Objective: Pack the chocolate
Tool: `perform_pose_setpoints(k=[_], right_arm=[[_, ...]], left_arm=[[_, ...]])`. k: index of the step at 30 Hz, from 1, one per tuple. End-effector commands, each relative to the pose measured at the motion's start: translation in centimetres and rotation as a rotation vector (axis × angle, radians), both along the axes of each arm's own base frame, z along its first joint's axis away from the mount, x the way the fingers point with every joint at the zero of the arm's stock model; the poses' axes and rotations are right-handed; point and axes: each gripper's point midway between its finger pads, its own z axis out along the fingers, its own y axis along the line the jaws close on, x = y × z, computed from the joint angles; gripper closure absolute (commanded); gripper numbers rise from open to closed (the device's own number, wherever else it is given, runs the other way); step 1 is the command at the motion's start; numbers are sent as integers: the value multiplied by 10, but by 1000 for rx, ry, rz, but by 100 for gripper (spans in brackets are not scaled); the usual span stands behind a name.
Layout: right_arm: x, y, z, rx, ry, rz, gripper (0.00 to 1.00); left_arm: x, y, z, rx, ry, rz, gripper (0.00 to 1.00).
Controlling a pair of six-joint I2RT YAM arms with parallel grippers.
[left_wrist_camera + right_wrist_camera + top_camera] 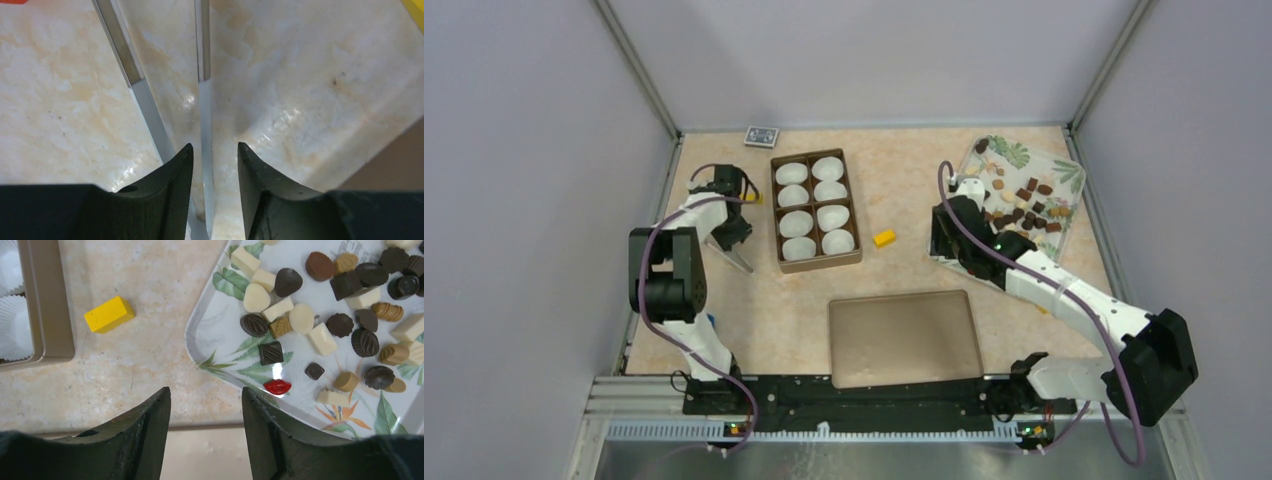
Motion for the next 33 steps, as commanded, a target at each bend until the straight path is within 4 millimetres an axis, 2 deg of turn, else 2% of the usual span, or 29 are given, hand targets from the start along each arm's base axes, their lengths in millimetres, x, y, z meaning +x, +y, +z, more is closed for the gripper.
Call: perform_pose_setpoints(k=[1,4,6,10,12,16,19,22,25,27,29,33], right_arm=[[-3,-1,-2,9,-4,-13,46],[-3,1,-8,15,14,-18,46],[-3,2,-8,19,18,-23,46],[-1,1,-4,23,9,-31,46],[-1,1,-1,21,7,-32,46],[-3,-2,10,8,-4,-19,46],[-6,-9,16,-4,-24,-25,46],[-10,-14,22,7,-43,-36,46],[-12,-18,34,31,-75,-48,46],[-14,-23,42,45,-107,-71,46],[-16,-30,50,61,-139,-99,46],[-24,-42,61,89,-180,-140,46]], left_arm=[[9,8,-14,-4,5,9,62],[7,9,-21,-10,24,13,65],[4,11,-26,-16,35,25,71],[-1,13,-20,-16,34,35,89],[-3,12,-7,-15,37,13,100],[-22,23,19,51,56,19,100],[-29,27,55,90,-4,-9,100],[-23,17,104,112,-125,-106,100],[-8,-26,159,157,-276,-271,100],[3,-71,189,162,-346,-392,100],[17,-116,205,105,-379,-507,100],[42,-218,212,24,-387,-791,100]])
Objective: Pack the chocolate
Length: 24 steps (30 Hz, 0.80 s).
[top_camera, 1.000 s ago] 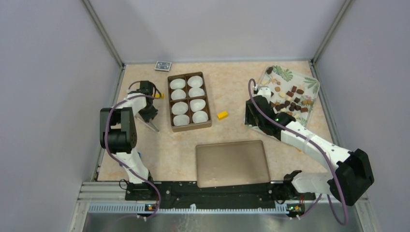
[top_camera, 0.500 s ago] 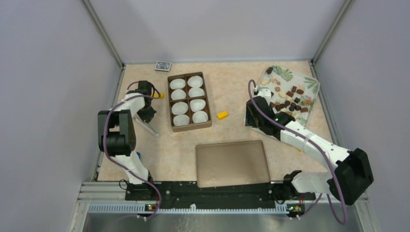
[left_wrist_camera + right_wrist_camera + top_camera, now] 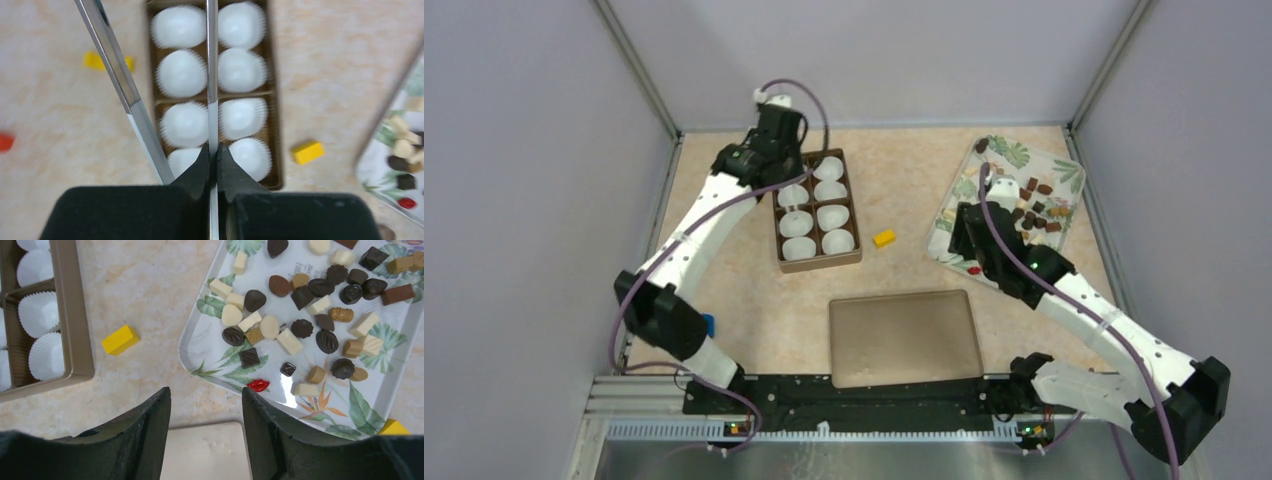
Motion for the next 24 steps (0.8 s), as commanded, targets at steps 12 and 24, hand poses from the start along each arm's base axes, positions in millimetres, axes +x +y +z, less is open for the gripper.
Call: perform_pose_setpoints(k=[12,24], right_arm=[[-46,-50,20,34,-30,-127,46],[-57,-63,22,20,-7,-168,46]], left_arm=[[76,-236,-47,11,-53,-352,100],[88,-296,-102,-235,-27,-250,100]])
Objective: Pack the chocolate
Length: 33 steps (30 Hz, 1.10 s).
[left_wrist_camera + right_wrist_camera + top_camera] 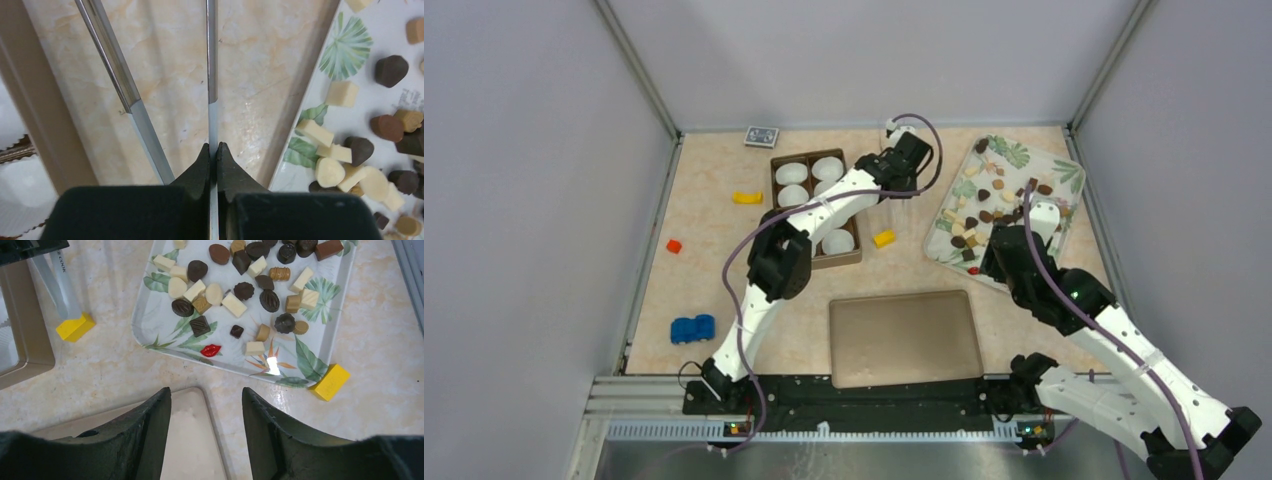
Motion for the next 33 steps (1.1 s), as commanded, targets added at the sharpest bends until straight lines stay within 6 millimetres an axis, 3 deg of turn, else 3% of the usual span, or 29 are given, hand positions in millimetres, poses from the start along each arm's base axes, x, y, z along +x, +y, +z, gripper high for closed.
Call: perform_pose_setpoints(k=[1,6,10,17,21,23,25,26,29,33], right_arm=[[-5,-3,8,26,0,-33,46],[-10,-2,4,53,15,-33,46],[-13,-6,5,57,5,-36,46],[-15,-7,-2,64,21,-51,46],[-14,-2,-6,83,23,-48,46],[-13,0,-8,89,24,-43,45],[-11,3,-9,95,23,-36,42],[-9,5,-9,97,21,-32,40],[-2,14,-7,116,8,-8,35],[11,35,-3,147,-10,54,33]], left_arm=[[20,-30,28,-198,-75,78,100],[22,-41,10,-296,-20,81,100],[23,-34,-2,-324,19,103,100],[-9,-32,-50,-323,171,153,100],[-22,-31,-62,-285,201,140,99],[-31,-31,-62,-281,243,126,78],[-41,-29,-55,-270,266,115,49],[-44,-28,-51,-262,264,108,42],[-48,-27,-27,-258,221,71,34],[-50,-29,18,-290,153,7,33]])
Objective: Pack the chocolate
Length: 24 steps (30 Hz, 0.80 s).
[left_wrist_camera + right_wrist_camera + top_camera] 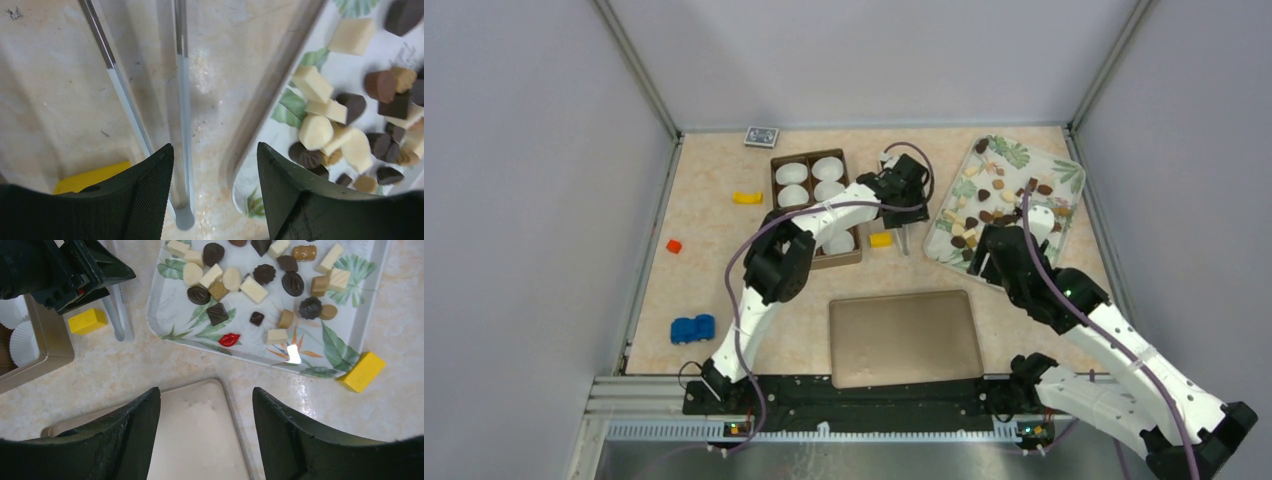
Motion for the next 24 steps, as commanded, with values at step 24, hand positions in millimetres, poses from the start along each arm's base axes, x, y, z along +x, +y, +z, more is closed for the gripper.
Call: perform_pose_setpoints(k=[24], right_arm=[[168,161,-21,-32,113,425,4]], left_arm=[[-109,246,179,-39,-301,89,18]])
